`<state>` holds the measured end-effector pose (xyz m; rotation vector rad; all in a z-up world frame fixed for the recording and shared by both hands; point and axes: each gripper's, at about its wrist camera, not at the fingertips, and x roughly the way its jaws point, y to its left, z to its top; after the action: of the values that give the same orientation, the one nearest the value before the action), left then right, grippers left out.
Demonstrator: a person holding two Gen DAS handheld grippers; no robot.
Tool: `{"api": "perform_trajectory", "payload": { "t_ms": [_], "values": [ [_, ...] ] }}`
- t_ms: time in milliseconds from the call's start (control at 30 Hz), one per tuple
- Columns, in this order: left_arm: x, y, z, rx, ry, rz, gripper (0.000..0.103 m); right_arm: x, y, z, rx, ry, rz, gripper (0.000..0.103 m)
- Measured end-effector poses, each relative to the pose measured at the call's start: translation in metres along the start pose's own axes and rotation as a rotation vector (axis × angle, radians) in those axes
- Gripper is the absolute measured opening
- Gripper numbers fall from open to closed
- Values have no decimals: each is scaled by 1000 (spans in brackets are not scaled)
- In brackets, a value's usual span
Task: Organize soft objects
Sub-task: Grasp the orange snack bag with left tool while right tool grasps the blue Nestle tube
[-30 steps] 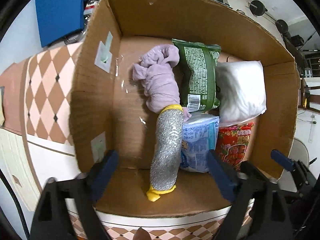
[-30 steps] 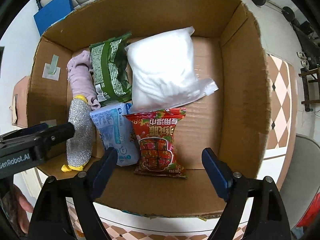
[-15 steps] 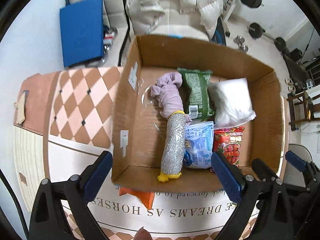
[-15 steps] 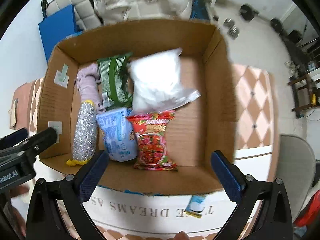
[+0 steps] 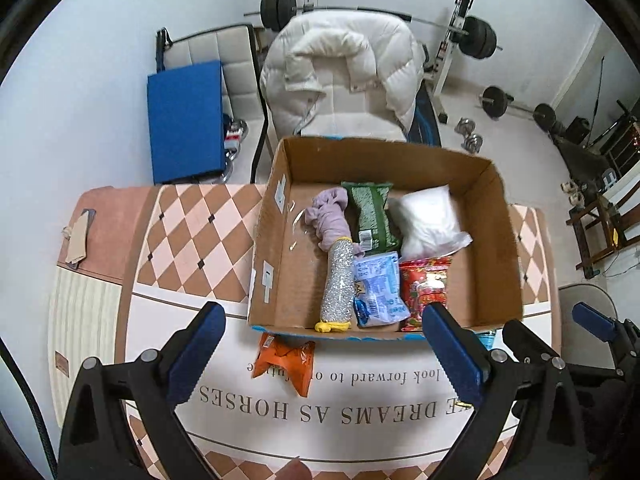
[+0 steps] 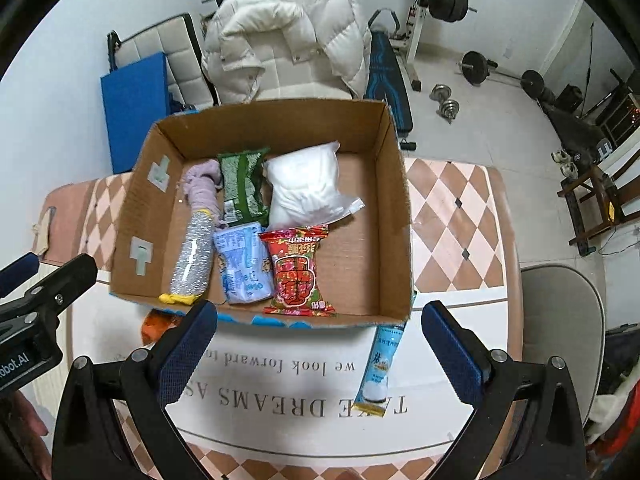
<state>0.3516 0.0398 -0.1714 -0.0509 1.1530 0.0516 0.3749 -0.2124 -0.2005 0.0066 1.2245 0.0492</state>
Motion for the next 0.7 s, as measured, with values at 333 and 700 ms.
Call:
{"api": "perform_trajectory", "payload": {
  "t_ms": [333,700],
  "values": [
    [-54,-4,-7,-8,-99,-14,101,-63,-9,-20,23,-93,37,103],
    [22,53,-45,-246,149,-56,101,-38,-38,-50,99,-6,49,103]
  ]
}}
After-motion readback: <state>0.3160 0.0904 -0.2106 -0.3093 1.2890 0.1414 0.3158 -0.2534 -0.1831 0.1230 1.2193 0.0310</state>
